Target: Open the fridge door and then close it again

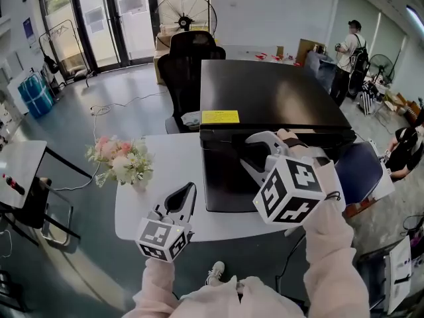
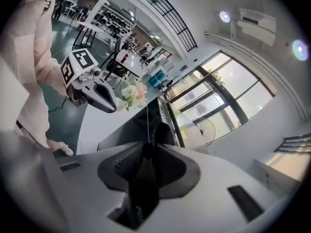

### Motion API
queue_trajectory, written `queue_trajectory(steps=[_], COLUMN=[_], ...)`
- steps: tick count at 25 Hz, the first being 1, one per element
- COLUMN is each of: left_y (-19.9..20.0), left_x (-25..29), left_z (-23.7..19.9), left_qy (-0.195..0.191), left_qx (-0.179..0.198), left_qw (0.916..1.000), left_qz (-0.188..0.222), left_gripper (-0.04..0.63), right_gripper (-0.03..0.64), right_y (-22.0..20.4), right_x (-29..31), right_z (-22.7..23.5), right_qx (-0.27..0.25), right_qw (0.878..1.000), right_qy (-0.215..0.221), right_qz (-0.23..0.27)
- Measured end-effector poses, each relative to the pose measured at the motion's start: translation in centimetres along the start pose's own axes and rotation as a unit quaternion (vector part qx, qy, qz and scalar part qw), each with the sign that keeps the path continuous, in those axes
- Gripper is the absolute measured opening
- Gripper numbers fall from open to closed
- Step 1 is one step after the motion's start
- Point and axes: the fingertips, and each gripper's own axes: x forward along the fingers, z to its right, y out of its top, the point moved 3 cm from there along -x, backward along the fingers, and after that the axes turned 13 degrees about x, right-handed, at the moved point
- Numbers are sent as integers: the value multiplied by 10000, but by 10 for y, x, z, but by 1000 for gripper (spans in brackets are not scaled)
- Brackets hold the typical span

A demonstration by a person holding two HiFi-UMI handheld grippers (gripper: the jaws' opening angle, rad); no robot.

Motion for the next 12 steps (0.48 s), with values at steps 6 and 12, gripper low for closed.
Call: queue_trajectory(steps=[6, 12], left_y=[3, 3], left_x=[-19, -44], left_z=[8, 14], left_qy=[19, 141], left_qx=[102, 150], left_qw=[9999, 9997], left_qz=[-79, -146], left_gripper=[11, 11], right_gripper=[81, 81], right_y=[2, 2], right_x=[0, -5], right_z=[1, -1], right_qx=[-98, -124], right_qw=[9992, 9997], right_qy=[357, 177], right_qz=[-136, -74])
